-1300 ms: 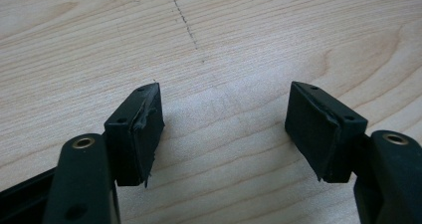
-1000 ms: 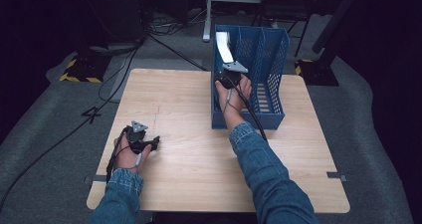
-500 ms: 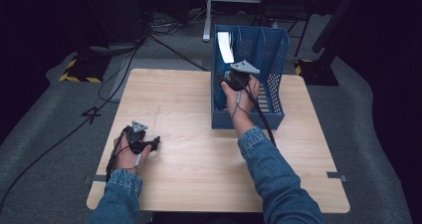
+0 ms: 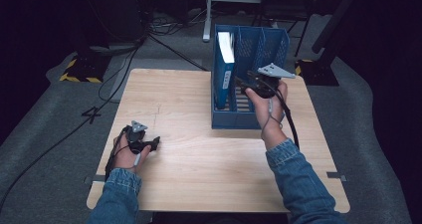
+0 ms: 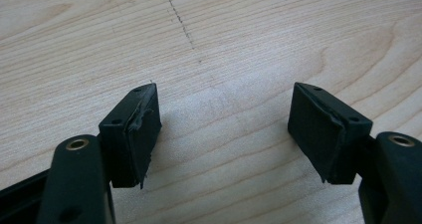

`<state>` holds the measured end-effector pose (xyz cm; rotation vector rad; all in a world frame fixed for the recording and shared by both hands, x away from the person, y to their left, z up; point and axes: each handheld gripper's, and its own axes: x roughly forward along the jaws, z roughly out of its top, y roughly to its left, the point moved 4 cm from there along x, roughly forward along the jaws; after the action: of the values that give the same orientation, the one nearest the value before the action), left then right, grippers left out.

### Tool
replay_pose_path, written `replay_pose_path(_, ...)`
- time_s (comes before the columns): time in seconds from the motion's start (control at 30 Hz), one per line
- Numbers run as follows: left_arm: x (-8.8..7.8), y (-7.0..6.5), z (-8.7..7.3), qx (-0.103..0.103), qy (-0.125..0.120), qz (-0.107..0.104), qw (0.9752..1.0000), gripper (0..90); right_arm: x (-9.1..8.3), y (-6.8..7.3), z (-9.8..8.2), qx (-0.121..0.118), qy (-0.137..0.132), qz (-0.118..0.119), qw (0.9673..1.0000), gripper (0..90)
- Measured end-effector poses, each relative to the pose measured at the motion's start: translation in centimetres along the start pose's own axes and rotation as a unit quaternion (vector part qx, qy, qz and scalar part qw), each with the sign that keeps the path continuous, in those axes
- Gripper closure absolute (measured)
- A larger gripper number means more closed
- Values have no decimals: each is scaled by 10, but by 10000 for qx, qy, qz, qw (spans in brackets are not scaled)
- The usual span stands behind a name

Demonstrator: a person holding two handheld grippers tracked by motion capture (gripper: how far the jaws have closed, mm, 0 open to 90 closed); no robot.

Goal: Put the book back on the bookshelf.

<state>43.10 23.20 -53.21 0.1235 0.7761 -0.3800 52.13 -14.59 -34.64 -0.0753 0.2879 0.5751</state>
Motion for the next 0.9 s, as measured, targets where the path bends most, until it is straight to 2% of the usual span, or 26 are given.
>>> replay_pose_path(0.07, 0, 0, 0, 21, 10, 2, 10000, 285, -16, -7, -2, -110, 64, -69, 9999, 421)
replay_pose_path(0.2, 0, 1, 1, 39, 20, -10, 10000, 277, -41, -17, -8, -178, 219, -51, 9996, 416)
replay_pose_path(0.4, 1, 1, 1, 49, 21, 8, 10000, 268, -73, -34, -23, -127, 419, 12, 9990, 410)
replay_pose_path(0.47, 1, 0, 1, 48, 17, 8, 10000, 270, -89, -40, -34, -76, 514, 96, 9986, 410)
replay_pose_path(0.57, 1, 0, 1, 33, 12, 31, 10000, 273, -101, -47, -47, 32, 610, 184, 9980, 408)
replay_pose_path(0.7, 1, -1, 0, 28, 3, 43, 10000, 277, -119, -56, -70, 15, 696, 242, 9973, 403)
replay_pose_path(0.77, 1, -1, 0, 28, 4, 42, 10000, 277, -124, -60, -83, -45, 959, 206, 9952, 403)
replay_pose_path(0.8, 1, -1, 0, 28, 4, 42, 10000, 277, -124, -60, -83, -45, 959, 206, 9952, 403)
replay_pose_path(0.83, 1, -1, 0, 32, 2, 48, 10000, 277, -128, -66, -95, -71, 1105, 156, 9937, 403)
replay_pose_path(0.9, 1, -1, 0, 28, 4, 42, 10000, 277, -130, -68, -100, -64, 1168, 120, 9931, 403)
